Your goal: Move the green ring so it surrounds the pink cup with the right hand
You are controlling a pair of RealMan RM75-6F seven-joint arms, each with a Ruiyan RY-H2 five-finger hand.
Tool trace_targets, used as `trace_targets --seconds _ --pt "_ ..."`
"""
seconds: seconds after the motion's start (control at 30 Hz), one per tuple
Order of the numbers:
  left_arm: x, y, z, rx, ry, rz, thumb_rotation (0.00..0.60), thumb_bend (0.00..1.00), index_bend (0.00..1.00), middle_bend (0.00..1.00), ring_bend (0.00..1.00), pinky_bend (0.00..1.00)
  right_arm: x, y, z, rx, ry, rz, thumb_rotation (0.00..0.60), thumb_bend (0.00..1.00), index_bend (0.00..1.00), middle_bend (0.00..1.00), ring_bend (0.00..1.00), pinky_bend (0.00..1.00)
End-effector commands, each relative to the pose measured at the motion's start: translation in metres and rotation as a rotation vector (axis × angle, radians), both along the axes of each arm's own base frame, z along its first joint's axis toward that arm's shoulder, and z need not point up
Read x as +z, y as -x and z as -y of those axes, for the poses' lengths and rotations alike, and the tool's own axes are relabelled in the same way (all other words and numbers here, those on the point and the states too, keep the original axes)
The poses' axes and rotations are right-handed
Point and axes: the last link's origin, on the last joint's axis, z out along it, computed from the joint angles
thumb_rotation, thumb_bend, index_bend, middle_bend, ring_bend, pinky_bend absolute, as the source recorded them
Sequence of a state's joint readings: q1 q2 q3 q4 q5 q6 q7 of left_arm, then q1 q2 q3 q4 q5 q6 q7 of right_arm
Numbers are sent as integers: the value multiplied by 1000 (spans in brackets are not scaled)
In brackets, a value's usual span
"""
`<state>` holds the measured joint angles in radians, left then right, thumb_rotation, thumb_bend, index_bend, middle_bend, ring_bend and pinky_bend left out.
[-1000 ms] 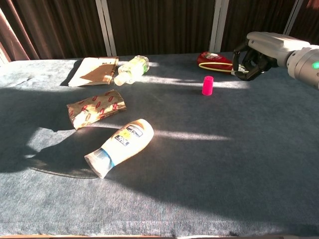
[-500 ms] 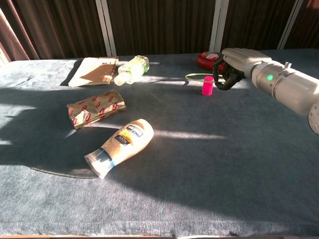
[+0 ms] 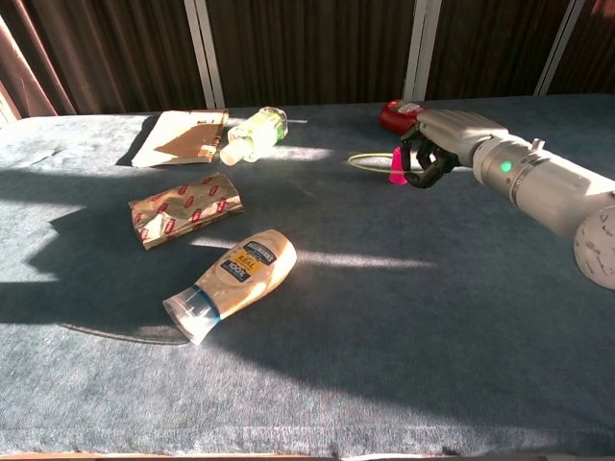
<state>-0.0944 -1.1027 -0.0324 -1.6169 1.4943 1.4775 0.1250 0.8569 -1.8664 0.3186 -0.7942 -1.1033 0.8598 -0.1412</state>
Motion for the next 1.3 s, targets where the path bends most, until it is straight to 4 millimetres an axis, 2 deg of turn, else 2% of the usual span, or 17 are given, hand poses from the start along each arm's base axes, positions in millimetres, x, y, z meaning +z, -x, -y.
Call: trace_targets --seconds 0.03,0.13,0.27,0.37,0.5,0.57,0.67,0.7,0.77,0.8,0.83,0.87,0.9,0.93,1.03,1.17,1.3 --pt "0 0 0 -1 1 -1 600 472 237 94 5 166 1 1 -2 -1 -15 14 600 149 288 952 1000 1000" --pt "0 0 0 -1 1 -2 600 473 237 95 6 167 4 0 -5 0 -31 35 600 66 96 952 1000 1000" --pt "0 0 0 0 2 -2 600 473 237 94 5 166 11 -3 -12 19 -42 51 600 51 43 952 1000 1000" --pt "-1 0 0 -1 5 -4 600 472 237 94 6 167 23 -12 -20 55 -15 87 600 49 143 952 1000 1000" --pt "-2 0 0 0 8 -5 600 473 237 94 6 167 53 -27 -41 155 80 111 600 48 309 946 972 996" --pt "-2 0 0 -1 9 -6 600 472 237 95 6 167 73 -28 -56 206 147 74 600 48 308 899 913 968" --pt "-2 0 0 1 8 -7 600 472 237 95 5 166 104 -17 -83 214 215 -2 600 48 291 727 742 853" --pt "-2 0 0 1 8 -6 600 473 237 96 5 167 107 -16 -86 211 219 -9 600 48 292 674 685 811" --pt "-2 0 0 2 8 -6 600 473 237 96 5 167 109 -15 -88 209 218 -13 600 48 295 587 585 718" --pt "-2 0 0 2 7 -6 600 473 237 95 5 167 113 -12 -92 201 222 -22 600 47 292 489 467 578" --pt "-2 0 -1 4 7 -7 600 473 237 95 5 167 123 -3 -102 172 227 -43 600 46 283 377 333 401" --pt "-2 1 -2 8 7 -8 600 473 237 95 5 167 136 6 -120 134 210 -67 600 45 272 309 250 291" --pt "-2 2 -3 16 8 -11 600 473 237 95 5 167 154 31 -143 48 203 -114 600 44 252 241 169 193" --pt "-3 3 -5 21 6 -13 600 472 237 95 5 167 169 49 -165 0 207 -153 600 43 232 204 131 165" --pt "-2 3 -5 27 2 -14 600 473 237 95 6 167 190 80 -194 -65 222 -199 600 42 116 77 33 136" --pt "-2 3 -5 33 2 -12 600 472 237 95 5 167 197 113 -221 -92 280 -226 600 42 1 0 0 137" --pt "-4 3 -7 33 7 -15 600 473 237 95 6 167 194 134 -241 -83 318 -250 600 40 0 0 0 138"
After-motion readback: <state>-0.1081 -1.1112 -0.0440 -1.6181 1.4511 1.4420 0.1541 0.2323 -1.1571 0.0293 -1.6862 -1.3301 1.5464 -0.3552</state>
